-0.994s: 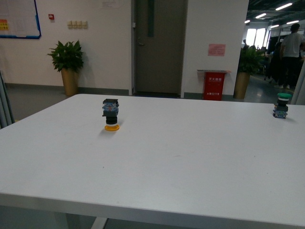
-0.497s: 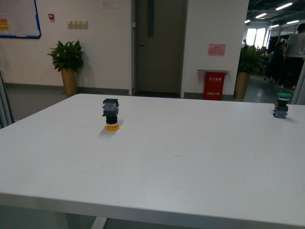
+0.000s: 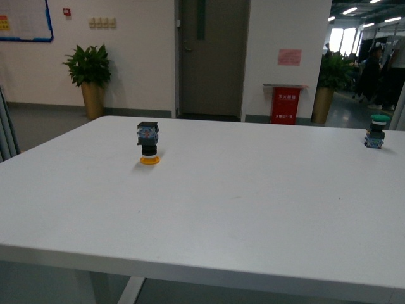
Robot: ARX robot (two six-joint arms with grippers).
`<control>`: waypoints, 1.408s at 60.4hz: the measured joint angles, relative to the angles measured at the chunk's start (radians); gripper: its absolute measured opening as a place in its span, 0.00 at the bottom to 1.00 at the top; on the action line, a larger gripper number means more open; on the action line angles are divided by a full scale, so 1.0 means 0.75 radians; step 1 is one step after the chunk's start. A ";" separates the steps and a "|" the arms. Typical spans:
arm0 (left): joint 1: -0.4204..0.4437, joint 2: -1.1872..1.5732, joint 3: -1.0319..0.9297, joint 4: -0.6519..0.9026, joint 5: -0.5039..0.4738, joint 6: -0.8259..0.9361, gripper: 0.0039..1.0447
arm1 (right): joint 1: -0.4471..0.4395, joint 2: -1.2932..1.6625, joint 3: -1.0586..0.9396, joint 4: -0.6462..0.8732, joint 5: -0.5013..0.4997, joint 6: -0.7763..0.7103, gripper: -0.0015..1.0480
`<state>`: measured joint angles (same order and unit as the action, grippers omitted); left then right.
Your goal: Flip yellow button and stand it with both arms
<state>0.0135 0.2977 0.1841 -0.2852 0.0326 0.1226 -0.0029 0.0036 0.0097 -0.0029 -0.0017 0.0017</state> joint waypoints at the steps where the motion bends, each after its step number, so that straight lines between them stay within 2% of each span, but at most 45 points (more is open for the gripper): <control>1: 0.004 0.063 0.015 0.036 -0.002 0.009 0.94 | 0.000 0.000 0.000 0.000 0.001 0.000 0.93; 10: -0.021 0.583 0.217 0.518 -0.083 0.033 0.94 | 0.000 0.000 0.000 0.000 0.001 0.000 0.93; 15: -0.050 0.840 0.376 0.689 -0.111 0.036 0.94 | 0.000 0.000 0.000 0.000 0.001 0.000 0.93; 20: -0.083 1.086 0.552 0.757 -0.142 0.040 0.94 | 0.000 0.000 0.000 0.000 0.001 0.000 0.93; 31: -0.181 1.546 0.990 0.699 -0.199 0.027 0.94 | 0.000 0.000 0.000 0.000 0.001 0.001 0.93; 48: -0.333 2.087 1.732 0.429 -0.313 -0.079 0.94 | 0.000 0.000 0.000 0.000 0.001 0.000 0.93; 54: -0.357 2.226 1.907 0.349 -0.356 -0.114 0.94 | 0.000 0.000 0.000 0.000 0.001 0.001 0.93; 70: -0.379 2.461 2.191 0.239 -0.379 -0.167 0.94 | 0.000 0.000 0.000 0.000 0.001 0.000 0.93; 85: -0.394 2.531 2.246 0.232 -0.379 -0.177 0.94 | 0.000 0.000 0.000 0.000 0.001 0.001 0.93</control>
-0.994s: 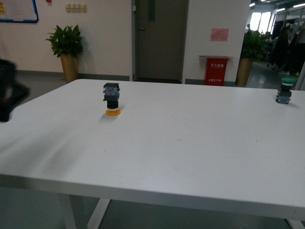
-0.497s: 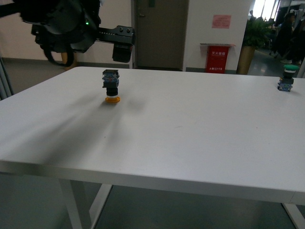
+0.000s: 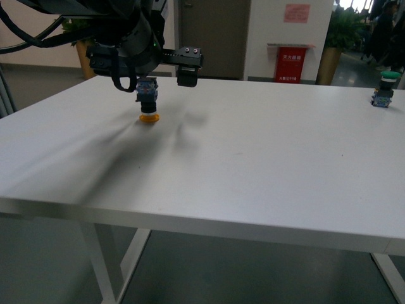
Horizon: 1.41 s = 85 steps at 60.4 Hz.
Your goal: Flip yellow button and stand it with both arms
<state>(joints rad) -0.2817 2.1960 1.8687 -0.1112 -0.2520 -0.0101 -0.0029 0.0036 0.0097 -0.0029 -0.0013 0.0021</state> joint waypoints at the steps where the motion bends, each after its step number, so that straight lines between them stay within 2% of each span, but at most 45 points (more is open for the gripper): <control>1: -0.001 0.002 0.000 0.002 0.000 0.001 0.94 | 0.000 0.000 0.000 0.000 0.000 -0.001 0.93; 37: 0.037 0.004 -0.094 0.070 0.001 -0.001 0.94 | 0.000 0.000 0.000 0.000 0.000 0.000 0.93; 39: 0.040 0.004 -0.095 0.072 0.004 -0.001 0.92 | 0.000 0.000 0.000 0.000 0.000 -0.001 0.93; 60: 0.045 0.004 -0.108 0.108 0.033 -0.002 0.38 | 0.000 0.000 0.000 0.000 0.000 0.000 0.93; 78: 0.029 -0.047 -0.179 0.209 0.108 -0.022 0.35 | 0.000 0.000 0.000 0.000 0.000 0.000 0.93; 85: 0.003 -0.115 -0.200 0.293 0.277 -0.133 0.35 | 0.000 0.000 0.000 0.000 0.000 -0.001 0.93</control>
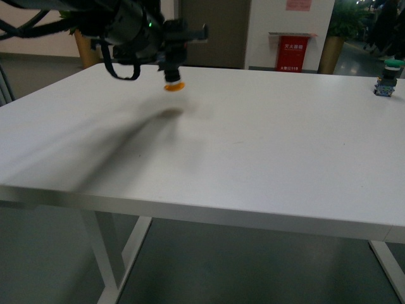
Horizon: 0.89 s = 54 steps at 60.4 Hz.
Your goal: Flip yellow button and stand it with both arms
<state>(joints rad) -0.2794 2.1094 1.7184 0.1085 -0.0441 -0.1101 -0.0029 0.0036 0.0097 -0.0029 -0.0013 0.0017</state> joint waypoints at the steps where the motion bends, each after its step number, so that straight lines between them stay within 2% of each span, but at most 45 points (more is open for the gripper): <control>1: -0.003 -0.009 0.000 0.007 0.018 -0.006 0.35 | 0.000 0.000 0.000 0.000 0.000 0.000 0.93; 13: -0.035 -0.111 0.002 0.167 0.378 -0.342 0.35 | 0.000 0.000 0.000 0.000 0.000 0.000 0.93; 19: -0.042 -0.109 0.003 0.365 0.628 -0.654 0.35 | 0.000 0.000 0.000 0.000 0.000 0.000 0.93; 21: -0.044 -0.099 0.003 0.422 0.669 -0.753 0.35 | 0.000 0.000 0.000 0.000 0.000 0.001 0.93; 33: -0.064 0.001 -0.008 0.708 0.814 -1.318 0.35 | 0.000 0.000 0.000 0.000 0.000 0.000 0.93; 42: -0.088 0.050 -0.086 0.971 0.911 -1.619 0.35 | 0.000 0.000 0.000 0.000 0.000 0.000 0.93; 54: -0.131 0.091 -0.140 1.282 0.908 -1.966 0.35 | 0.000 0.000 0.000 0.000 0.000 0.000 0.93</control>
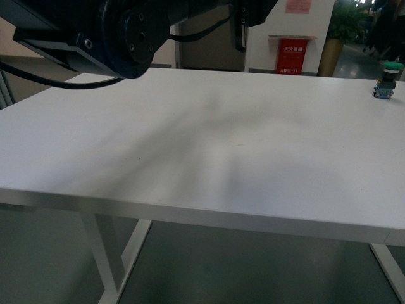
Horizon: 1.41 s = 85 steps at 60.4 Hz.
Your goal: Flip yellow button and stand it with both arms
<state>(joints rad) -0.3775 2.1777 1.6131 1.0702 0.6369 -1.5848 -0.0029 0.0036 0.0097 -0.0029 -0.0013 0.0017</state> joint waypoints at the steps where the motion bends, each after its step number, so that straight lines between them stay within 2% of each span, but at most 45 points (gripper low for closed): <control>1: -0.002 0.004 -0.002 0.015 0.001 -0.021 0.35 | 0.000 0.000 0.000 0.000 0.000 0.000 0.93; 12: -0.014 0.049 0.024 0.034 0.015 -0.135 0.35 | 0.000 0.001 0.000 -0.001 0.001 0.000 0.93; 18: -0.016 0.095 0.055 0.031 0.014 -0.168 0.35 | 0.033 0.202 0.129 -0.237 0.131 -0.021 0.93; 22: -0.018 0.111 0.066 0.029 0.015 -0.171 0.35 | 0.019 0.423 0.229 -0.210 0.068 -0.011 0.93; 29: -0.026 0.132 0.100 -0.001 0.018 -0.174 0.35 | -0.035 0.763 0.452 -0.042 -0.135 0.087 0.93; 35: -0.032 0.133 0.109 -0.005 0.018 -0.173 0.35 | -0.097 1.039 0.687 0.083 -0.318 0.297 0.93; 39: -0.034 0.133 0.121 -0.007 0.014 -0.172 0.35 | -0.138 1.274 0.881 0.180 -0.431 0.546 0.93; 45: -0.038 0.133 0.127 -0.023 0.014 -0.171 0.35 | -0.149 1.516 1.057 0.243 -0.488 0.847 0.93; 50: -0.042 0.133 0.136 -0.025 0.014 -0.172 0.35 | -0.120 1.709 1.152 0.370 -0.531 1.185 0.93; 58: -0.047 0.133 0.144 -0.031 0.014 -0.168 0.35 | -0.041 1.887 1.212 0.512 -0.508 1.535 0.93; 63: -0.048 0.132 0.143 -0.036 0.013 -0.166 0.35 | 0.014 1.945 1.230 0.571 -0.458 1.644 0.93; 76: -0.050 0.132 0.142 -0.054 0.012 -0.158 0.35 | 0.106 2.022 1.301 0.715 -0.321 1.772 0.93; 85: -0.058 0.132 0.135 -0.059 0.008 -0.153 0.35 | 0.141 2.061 1.354 0.742 -0.290 1.789 0.93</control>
<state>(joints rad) -0.4210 2.2768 1.7142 1.0260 0.6426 -1.6993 0.1032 1.5497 1.0252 0.5537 -0.2188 1.3437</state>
